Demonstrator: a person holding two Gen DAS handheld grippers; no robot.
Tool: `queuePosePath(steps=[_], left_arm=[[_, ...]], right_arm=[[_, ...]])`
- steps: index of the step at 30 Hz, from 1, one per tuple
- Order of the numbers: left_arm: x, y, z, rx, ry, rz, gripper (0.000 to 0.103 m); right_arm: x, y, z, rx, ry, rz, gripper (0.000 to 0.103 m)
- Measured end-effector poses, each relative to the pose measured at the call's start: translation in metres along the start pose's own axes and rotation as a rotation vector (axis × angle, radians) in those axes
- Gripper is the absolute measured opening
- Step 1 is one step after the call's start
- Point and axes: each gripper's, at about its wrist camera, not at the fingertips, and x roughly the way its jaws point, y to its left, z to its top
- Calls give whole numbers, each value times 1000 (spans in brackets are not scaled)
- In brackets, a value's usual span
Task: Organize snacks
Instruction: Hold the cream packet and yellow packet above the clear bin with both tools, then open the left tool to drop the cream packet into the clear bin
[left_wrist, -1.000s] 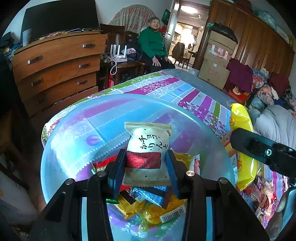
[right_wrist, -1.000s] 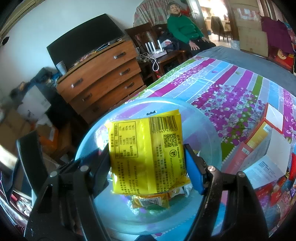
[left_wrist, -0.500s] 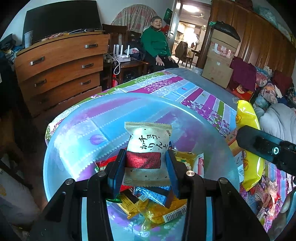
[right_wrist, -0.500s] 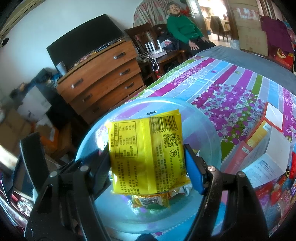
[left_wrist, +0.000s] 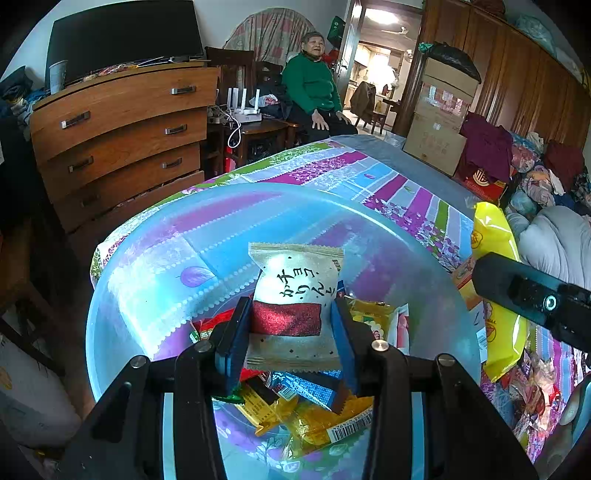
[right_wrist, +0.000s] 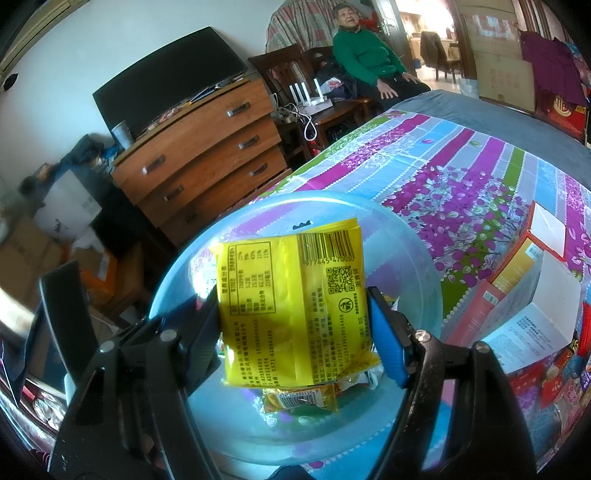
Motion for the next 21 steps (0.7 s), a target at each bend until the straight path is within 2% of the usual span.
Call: queuePosePath(steps=[21], left_arm=[[6,2,-4,-6,9,5,44]], right_arm=[[14,-3,-8,17,51,-1,74]])
